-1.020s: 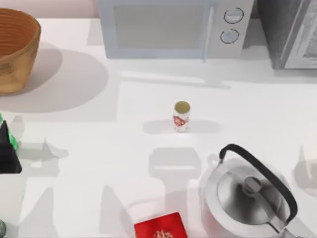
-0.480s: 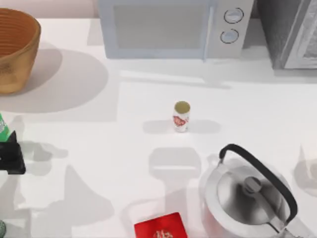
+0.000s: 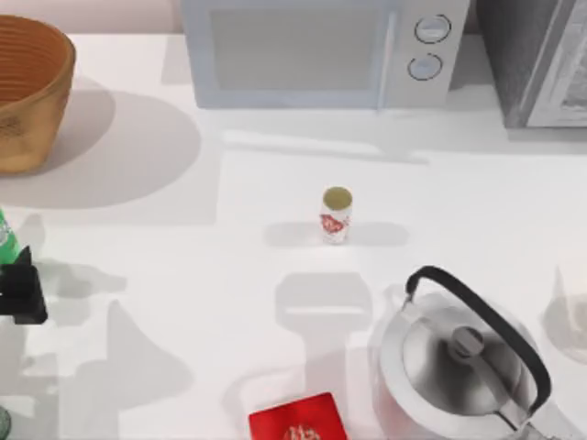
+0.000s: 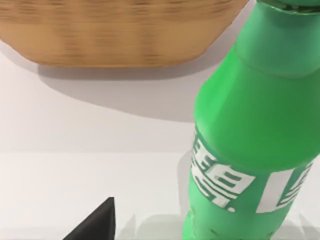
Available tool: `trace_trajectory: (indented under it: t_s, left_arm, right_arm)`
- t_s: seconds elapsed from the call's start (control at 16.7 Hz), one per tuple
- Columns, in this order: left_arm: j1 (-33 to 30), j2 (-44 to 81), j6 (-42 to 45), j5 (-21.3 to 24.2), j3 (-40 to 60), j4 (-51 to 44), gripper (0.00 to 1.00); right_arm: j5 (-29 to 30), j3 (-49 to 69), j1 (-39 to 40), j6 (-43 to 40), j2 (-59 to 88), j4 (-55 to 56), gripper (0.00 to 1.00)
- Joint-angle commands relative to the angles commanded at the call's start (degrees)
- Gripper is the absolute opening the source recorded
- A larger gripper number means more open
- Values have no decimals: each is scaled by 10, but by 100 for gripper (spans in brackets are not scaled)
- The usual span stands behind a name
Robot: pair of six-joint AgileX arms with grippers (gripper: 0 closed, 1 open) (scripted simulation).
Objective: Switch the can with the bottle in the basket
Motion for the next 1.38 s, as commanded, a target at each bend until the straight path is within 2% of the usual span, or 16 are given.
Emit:
trace_trajectory:
  t_s: [0.24,0.48,0.78,1.08,1.38]
  left_arm:
    - [-14,19,-5,-11,11,12,100]
    - [-36,116,-14,-32,53,66,100]
    - [-37,232,-13,-31,95,139,100]
    - [-36,243,-13,-29,98,147,100]
    - [-36,243,-13,-29,98,147,62]
  right_arm:
    - [0,0,0,0,0,0,100]
    - [0,0,0,0,0,0,100]
    - [0,0,0,0,0,0,100]
    - [0,0,0,0,0,0,100]
    - [0,0,0,0,0,0,100]
